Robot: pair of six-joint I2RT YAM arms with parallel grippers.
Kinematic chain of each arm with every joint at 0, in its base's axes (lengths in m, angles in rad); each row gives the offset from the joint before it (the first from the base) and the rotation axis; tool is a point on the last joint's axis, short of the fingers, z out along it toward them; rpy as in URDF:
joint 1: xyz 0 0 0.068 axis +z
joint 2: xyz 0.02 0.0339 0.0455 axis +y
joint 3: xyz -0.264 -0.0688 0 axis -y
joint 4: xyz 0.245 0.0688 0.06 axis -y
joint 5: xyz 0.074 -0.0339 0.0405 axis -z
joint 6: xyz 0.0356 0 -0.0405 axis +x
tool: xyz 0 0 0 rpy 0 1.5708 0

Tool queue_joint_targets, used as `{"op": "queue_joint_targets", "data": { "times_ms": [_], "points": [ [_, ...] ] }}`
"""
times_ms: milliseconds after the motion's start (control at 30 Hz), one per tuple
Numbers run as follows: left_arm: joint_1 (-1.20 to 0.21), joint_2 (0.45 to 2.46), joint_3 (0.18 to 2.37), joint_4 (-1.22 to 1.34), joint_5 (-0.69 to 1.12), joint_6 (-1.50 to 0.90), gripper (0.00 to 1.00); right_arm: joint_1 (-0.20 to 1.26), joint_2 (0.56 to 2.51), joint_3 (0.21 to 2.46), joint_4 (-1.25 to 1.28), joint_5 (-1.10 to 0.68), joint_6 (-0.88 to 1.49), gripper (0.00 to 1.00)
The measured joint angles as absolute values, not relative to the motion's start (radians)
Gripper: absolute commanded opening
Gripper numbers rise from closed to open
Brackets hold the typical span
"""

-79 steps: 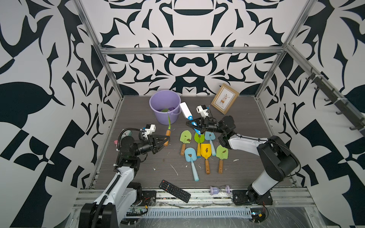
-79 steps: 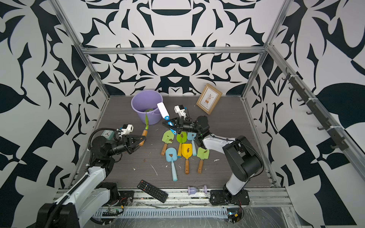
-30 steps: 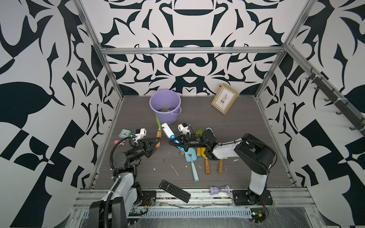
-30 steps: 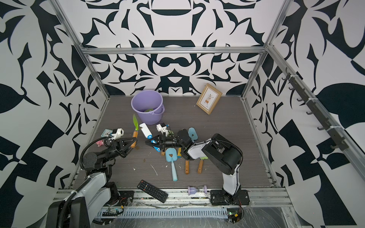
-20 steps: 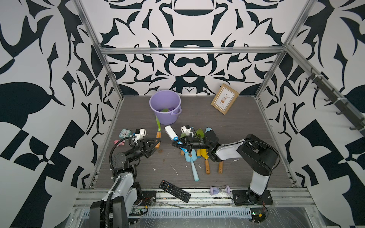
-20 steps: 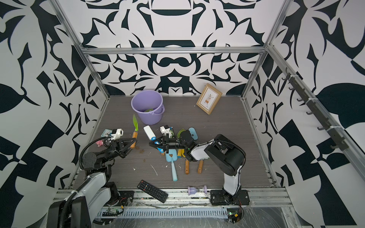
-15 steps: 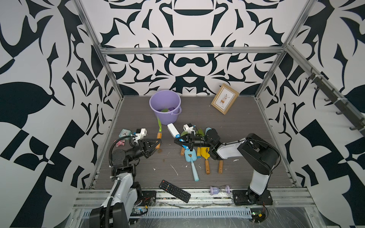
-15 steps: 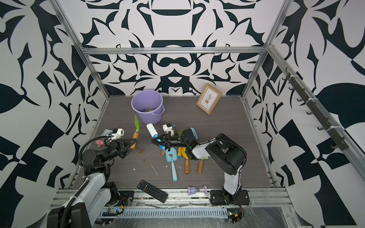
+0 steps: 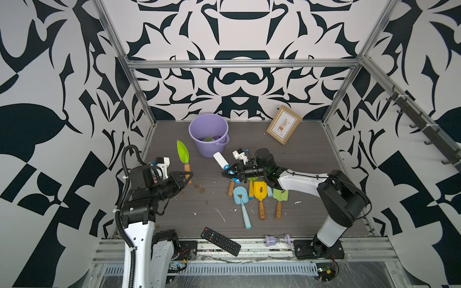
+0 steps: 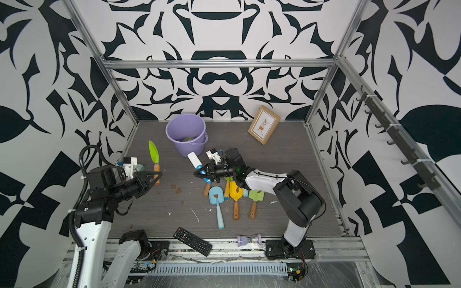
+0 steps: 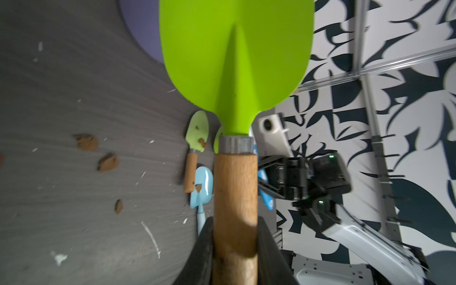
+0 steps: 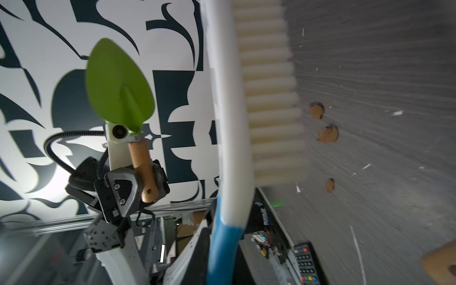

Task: Brush the soil off the hand trowel and place it into the bucket
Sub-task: Brush off the soil from the hand trowel, then place the hand trowel in the bucket.

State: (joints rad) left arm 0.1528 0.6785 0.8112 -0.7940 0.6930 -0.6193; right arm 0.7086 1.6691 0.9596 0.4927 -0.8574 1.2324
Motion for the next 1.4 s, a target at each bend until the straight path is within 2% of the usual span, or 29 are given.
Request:
{"op": "queue_joint_targets", "data": {
  "times_ms": [167, 467, 633, 767, 867, 1067, 1400],
  "points": [
    [0.119, 0.693, 0.825, -0.921, 0.577, -0.550, 0.00, 0.707, 1.530, 1.030, 0.191, -0.793, 0.983, 0.00],
    [-0.070, 0.720, 0.865, -0.987, 0.347, -0.538, 0.00, 0.706, 1.495, 1.013, 0.059, -0.752, 0.869, 0.00],
    [-0.317, 0.814, 0.929, -1.035, 0.115, -0.568, 0.00, 0.706, 1.492, 0.983, 0.046, -0.750, 0.856, 0.00],
    [-0.472, 0.992, 1.019, -1.072, -0.030, -0.577, 0.00, 0.694, 1.472, 0.954, 0.038, -0.747, 0.849, 0.00],
    [-0.488, 1.143, 1.133, -1.105, -0.091, -0.544, 0.00, 0.680, 1.438, 0.938, 0.030, -0.746, 0.844, 0.00],
    [-0.481, 1.399, 1.534, -1.130, -0.160, -0.424, 0.00, 0.646, 1.341, 0.897, 0.026, -0.746, 0.834, 0.00],
    [-0.351, 1.822, 1.942, -1.174, -0.080, -0.292, 0.00, 0.636, 1.301, 0.823, 0.035, -0.747, 0.835, 0.00]
  ]
}}
